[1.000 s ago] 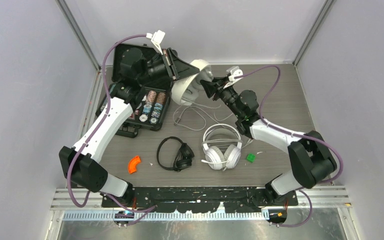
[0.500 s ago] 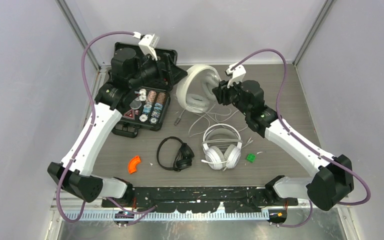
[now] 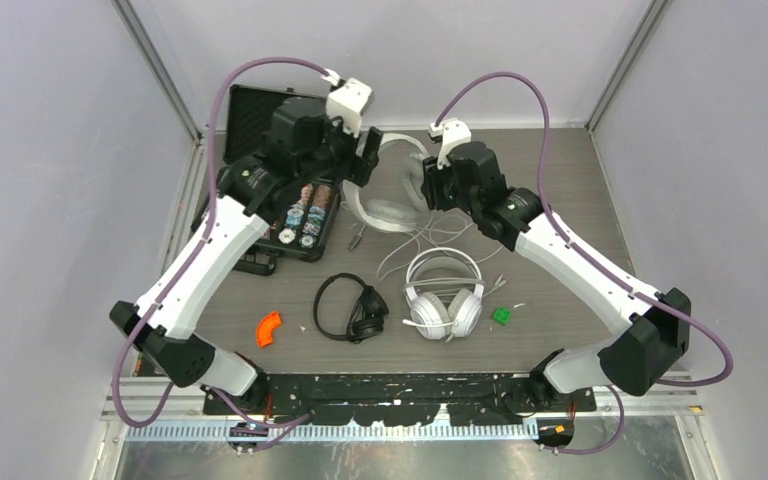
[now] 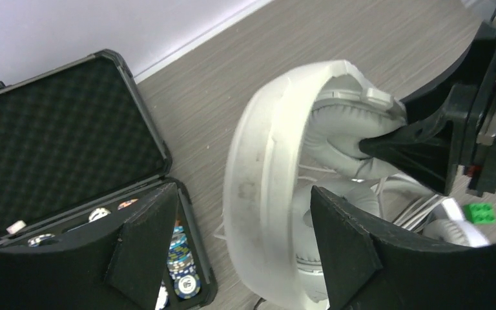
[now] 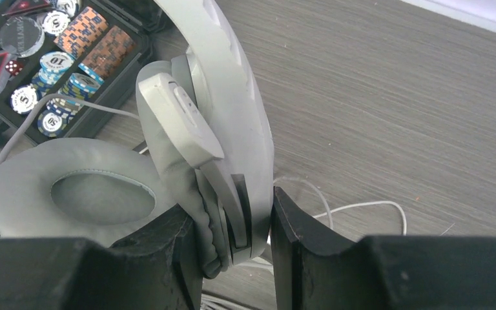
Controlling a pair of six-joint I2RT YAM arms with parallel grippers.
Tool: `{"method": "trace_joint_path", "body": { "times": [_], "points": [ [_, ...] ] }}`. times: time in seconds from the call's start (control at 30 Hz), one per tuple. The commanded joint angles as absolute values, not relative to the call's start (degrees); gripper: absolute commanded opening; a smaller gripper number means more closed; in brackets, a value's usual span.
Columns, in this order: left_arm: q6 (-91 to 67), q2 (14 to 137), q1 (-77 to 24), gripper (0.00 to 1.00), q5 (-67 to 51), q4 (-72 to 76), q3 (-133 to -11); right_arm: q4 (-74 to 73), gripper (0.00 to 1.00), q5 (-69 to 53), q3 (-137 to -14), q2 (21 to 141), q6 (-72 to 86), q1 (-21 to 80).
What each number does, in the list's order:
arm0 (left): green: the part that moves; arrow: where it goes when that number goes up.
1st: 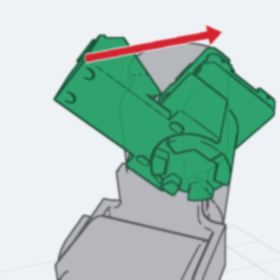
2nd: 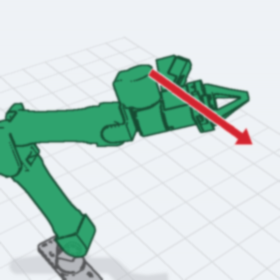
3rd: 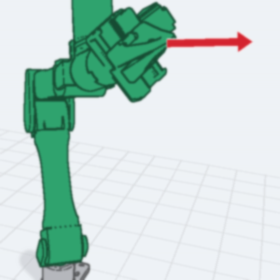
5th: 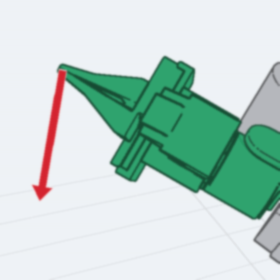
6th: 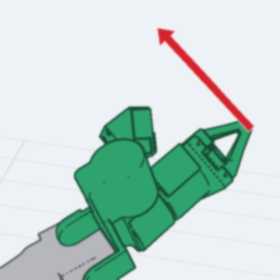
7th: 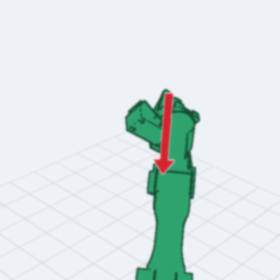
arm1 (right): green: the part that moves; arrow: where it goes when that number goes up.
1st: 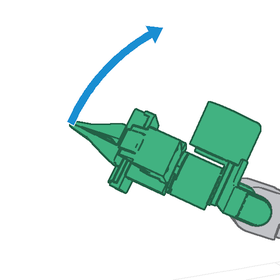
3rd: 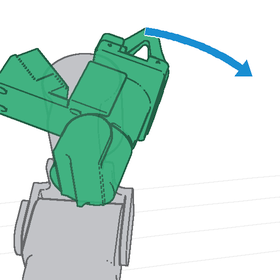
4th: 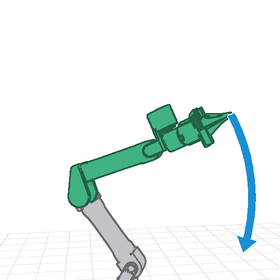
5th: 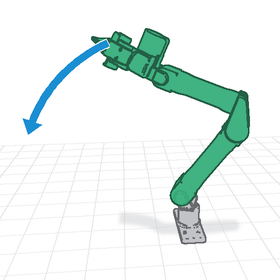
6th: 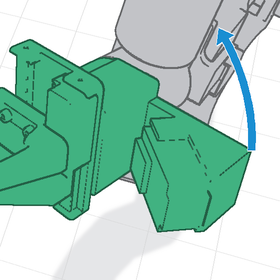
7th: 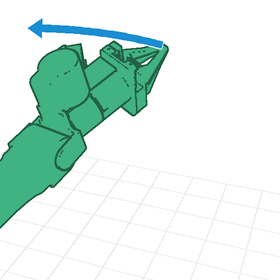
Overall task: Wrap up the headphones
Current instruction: Wrap the headphones cable around the headphones.
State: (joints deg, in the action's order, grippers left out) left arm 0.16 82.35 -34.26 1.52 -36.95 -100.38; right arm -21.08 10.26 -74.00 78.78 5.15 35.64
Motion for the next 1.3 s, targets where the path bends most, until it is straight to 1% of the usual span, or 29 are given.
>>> {"method": "trace_joint_path", "body": {
  "times": [0.0, 0.23, 0.37, 0.57, 0.63, 0.67, 0.7, 0.77, 0.8, 0.83, 0.9, 1.07, 1.17, 1.27],
  "points": [
    [5.75, 85.09, -36.01, 0.77, 8.8, -37.67, -102.4, -21.64, 0.03, 13.33, -79.12, 79.12, 9.52, 36.25],
    [10.47, 88.11, -38.91, 0.76, 13.53, -34.88, -101.21, -22.99, 0.03, 13.0, -81.07, 79.84, 10.51, 36.56],
    [12.79, 89.81, -40.27, 0.68, 16.69, -33.76, -101.53, -23.03, 0.03, 12.84, -81.32, 80.02, 10.92, 36.64],
    [15.21, 92.08, -41.63, 0.56, 17.85, -32.65, -101.74, -22.93, 0.03, 12.19, -81.08, 80.55, 11.51, 36.89],
    [15.25, 92.55, -41.74, 0.47, 18.07, -32.8, -101.78, -22.69, 0.03, 12.07, -80.99, 80.67, 11.47, 36.95],
    [15.17, 92.75, -41.82, 0.41, 18.1, -32.74, -101.71, -22.69, 0.03, 11.98, -80.95, 80.77, 11.46, 36.95],
    [15.07, 92.8, -41.83, 0.32, 18.14, -32.58, -101.62, -22.61, 0.03, 11.91, -80.95, 80.85, 11.51, 36.95],
    [14.87, 92.67, -41.93, 0.19, 18.19, -32.18, -101.24, -22.52, 0.04, 11.95, -80.96, 80.86, 11.38, 36.97],
    [14.9, 92.56, -41.92, 0.14, 18.18, -32.1, -101.06, -22.38, 0.05, 12.0, -80.95, 80.86, 11.3, 36.96],
    [14.86, 92.43, -41.92, 0.12, 18.24, -31.93, -100.88, -22.31, 0.07, 12.08, -80.97, 80.9, 11.32, 36.96],
    [14.79, 91.99, -41.93, 0.01, 18.32, -31.75, -100.52, -22.03, 0.14, 12.28, -80.95, 80.71, 11.33, 36.94],
    [13.89, 90.89, -41.93, 0.0, 19.6, -31.48, -99.93, -21.41, 0.41, 12.43, -80.87, 79.35, 12.18, 36.95],
    [13.56, 90.72, -41.86, 0.0, 21.9, -31.69, -99.93, -21.15, 0.55, 12.87, -80.36, 77.43, 12.49, 36.94],
    [12.85, 90.47, -41.46, 0.0, 23.1, -32.18, -100.3, -20.66, 0.64, 14.31, -79.15, 74.12, 12.5, 36.92]
  ]
}}
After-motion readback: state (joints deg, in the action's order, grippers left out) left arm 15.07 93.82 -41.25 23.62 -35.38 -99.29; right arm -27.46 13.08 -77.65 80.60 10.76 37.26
